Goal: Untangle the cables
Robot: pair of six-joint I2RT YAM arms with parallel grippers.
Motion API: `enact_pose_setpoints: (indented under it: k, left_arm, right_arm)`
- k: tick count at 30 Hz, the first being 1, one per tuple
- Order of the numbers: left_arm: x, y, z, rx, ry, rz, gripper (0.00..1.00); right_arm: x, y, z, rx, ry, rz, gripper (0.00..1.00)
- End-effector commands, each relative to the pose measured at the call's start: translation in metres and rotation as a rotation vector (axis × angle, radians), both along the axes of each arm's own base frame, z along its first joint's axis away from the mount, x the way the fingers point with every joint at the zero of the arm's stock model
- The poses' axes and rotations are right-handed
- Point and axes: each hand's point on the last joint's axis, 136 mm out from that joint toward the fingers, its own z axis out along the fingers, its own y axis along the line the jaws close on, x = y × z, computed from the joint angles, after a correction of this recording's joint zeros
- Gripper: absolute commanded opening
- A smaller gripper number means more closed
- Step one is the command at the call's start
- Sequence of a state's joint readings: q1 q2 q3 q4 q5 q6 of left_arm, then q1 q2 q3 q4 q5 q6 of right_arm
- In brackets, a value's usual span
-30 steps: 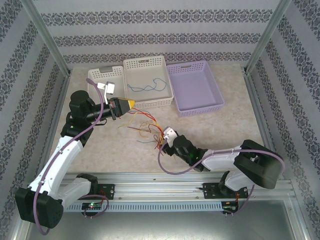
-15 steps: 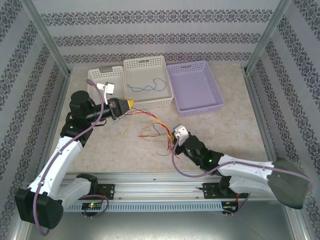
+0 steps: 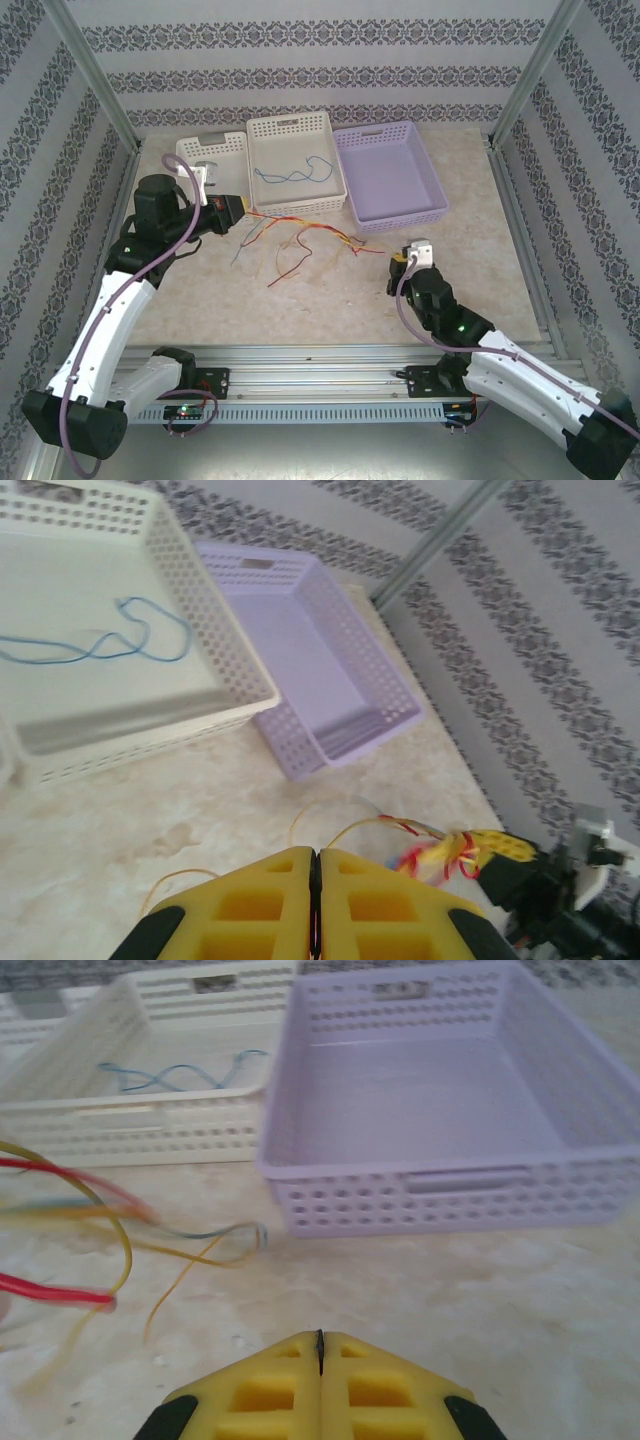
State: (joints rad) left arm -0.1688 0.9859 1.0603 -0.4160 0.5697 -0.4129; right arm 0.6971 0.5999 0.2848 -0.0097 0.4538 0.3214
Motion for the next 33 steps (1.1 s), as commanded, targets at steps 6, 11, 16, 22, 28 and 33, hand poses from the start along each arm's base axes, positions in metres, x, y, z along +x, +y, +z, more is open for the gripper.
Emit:
enact_pose_setpoints:
  k: [6, 11, 16, 22, 28, 33]
  left_arm:
    - [-0.025, 0.051, -0.022, 0.222, 0.109, 0.201, 0.0]
    - [-0.039, 0.037, -0.02, 0.142, 0.127, 0.14, 0.0]
    - [-0.043, 0.002, -0.012, -0.073, 0.126, 0.001, 0.0]
    - [-0.044, -0.029, 0.0, -0.238, 0.064, -0.133, 0.0]
    - [-0.033, -0.034, -0.01, -0.248, 0.075, -0.069, 0.0]
    - [-0.022, -0.03, -0.016, -0.292, 0.09, 0.022, 0.0]
  right_arm:
    - [-0.01, -0.073, -0.015, 0.041, 0.05, -0.337, 0.0]
    - [-0.008, -0.028, -0.003, 0.164, -0.017, -0.066, 0.0]
    - [-0.02, 0.041, 0.01, 0.327, 0.002, 0.282, 0.33]
    - [-0.038, 0.105, 0.028, 0.297, -0.002, 0.548, 0.57]
    - [-0.052, 0.16, 0.06, 0.418, 0.041, 0.749, 0.6]
    - [-0.079, 0.195, 0.077, 0.454, 0.026, 0.854, 0.64]
